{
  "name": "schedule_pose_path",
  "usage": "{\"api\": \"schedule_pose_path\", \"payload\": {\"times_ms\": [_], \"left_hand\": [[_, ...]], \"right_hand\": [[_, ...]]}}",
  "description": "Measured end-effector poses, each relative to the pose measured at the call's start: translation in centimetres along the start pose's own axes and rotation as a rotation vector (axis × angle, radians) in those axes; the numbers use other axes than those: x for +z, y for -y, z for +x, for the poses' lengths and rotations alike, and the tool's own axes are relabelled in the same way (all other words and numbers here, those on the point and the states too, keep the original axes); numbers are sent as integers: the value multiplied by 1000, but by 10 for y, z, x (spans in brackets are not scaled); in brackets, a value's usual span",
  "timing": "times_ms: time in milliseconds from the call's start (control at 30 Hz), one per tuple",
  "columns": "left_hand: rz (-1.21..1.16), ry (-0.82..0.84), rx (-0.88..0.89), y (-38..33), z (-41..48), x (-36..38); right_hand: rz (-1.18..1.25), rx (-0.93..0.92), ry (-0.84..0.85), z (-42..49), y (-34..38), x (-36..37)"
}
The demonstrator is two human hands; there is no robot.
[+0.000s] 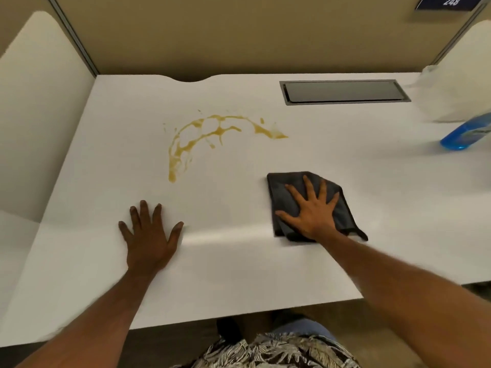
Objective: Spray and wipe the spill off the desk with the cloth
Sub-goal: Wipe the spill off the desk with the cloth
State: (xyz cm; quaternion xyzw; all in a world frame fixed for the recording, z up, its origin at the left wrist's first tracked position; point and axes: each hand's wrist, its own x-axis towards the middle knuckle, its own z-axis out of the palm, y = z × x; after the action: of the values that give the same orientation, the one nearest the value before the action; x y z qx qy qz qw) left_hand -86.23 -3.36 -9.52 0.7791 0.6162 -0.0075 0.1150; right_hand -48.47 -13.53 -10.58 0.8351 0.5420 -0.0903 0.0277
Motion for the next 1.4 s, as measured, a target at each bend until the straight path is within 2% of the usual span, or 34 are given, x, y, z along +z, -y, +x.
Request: {"api": "schedule_pose_path", "payload": {"times_ms": [133, 267, 367, 467, 533, 700, 767, 867, 967, 1033, 1133, 1300, 1400], "left_hand": [[34, -4, 6, 4, 3, 6], [37, 4, 27, 10, 5, 12], [51, 23, 20, 13, 3, 12], [59, 9, 47, 4, 10, 8], [54, 1, 67, 3, 9, 5], [-4, -13, 219, -25, 8, 14], [-6, -9, 289, -42, 11, 21], [2, -16, 372, -64, 15, 32], [22, -11, 408, -79, 15, 40], [4, -18, 407, -81, 15, 43], [1, -29, 404, -79, 15, 45], [-7, -39, 401, -79, 15, 48], [9, -48, 409, -78, 17, 49]], "right_hand": [[36, 15, 43, 51, 43, -9], [-26, -271, 28, 26, 77, 2], [-9, -387, -77, -19, 51, 22], [-1, -278, -93, -24, -5, 20], [-20, -175, -46, -9, -23, 9], [18, 22, -3, 46, -6, -14], [25, 12, 2, 65, 16, -18], [-22, -149, -2, 54, 37, -5], [-32, -304, -91, 9, 7, 15], [-32, -285, -117, -5, -29, 17], [-29, -149, -64, 10, -55, 6], [29, 25, 6, 67, -12, -11], [34, -89, 21, 69, 31, -11]]}}
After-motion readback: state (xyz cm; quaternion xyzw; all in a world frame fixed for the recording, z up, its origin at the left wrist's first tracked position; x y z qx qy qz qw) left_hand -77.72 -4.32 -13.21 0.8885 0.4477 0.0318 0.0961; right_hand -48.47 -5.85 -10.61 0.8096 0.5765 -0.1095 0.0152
